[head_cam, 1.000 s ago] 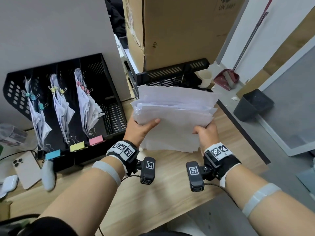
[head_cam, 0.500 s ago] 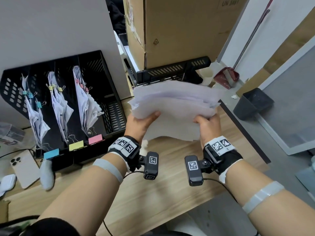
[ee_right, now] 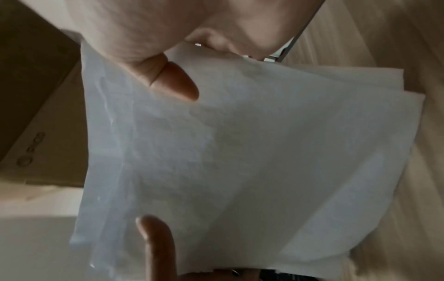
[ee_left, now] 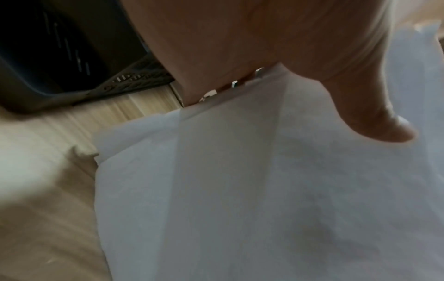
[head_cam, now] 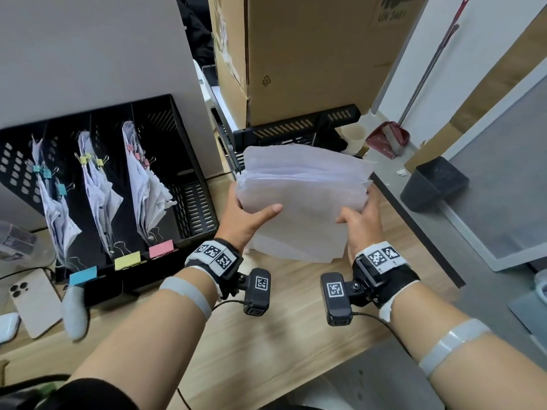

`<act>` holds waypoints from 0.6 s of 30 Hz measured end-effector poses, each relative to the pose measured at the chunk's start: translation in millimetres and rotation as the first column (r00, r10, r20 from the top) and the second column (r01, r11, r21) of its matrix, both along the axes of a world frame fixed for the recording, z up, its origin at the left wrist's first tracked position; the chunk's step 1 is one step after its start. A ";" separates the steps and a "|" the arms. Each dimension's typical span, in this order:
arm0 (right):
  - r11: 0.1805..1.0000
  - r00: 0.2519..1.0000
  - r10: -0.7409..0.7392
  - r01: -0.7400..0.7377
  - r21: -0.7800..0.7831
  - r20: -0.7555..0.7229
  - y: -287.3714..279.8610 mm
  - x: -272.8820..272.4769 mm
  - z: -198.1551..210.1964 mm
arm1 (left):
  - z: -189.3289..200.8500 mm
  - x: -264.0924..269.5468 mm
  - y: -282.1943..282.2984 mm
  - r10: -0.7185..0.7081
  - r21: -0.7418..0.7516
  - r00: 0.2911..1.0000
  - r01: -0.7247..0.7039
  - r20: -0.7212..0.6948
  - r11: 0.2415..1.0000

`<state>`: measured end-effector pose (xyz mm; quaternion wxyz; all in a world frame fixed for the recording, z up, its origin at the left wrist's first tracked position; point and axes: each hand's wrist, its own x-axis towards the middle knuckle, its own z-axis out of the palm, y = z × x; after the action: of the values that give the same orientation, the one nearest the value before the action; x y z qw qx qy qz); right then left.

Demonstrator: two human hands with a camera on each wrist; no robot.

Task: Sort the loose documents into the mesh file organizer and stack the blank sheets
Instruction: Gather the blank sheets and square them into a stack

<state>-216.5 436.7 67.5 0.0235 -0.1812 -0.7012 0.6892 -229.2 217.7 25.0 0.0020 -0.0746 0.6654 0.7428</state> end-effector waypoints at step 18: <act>0.999 0.989 0.045 -0.042 0.021 -0.140 -3.5 -11.2 20.3 | 29.2 -3.3 6.8 0.033 -0.085 0.991 -0.045 -0.128 0.995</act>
<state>-227.6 433.2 87.8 0.0593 -0.1168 -0.7078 0.6941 -232.6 224.5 54.2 -0.0578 -0.0406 0.6947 0.7159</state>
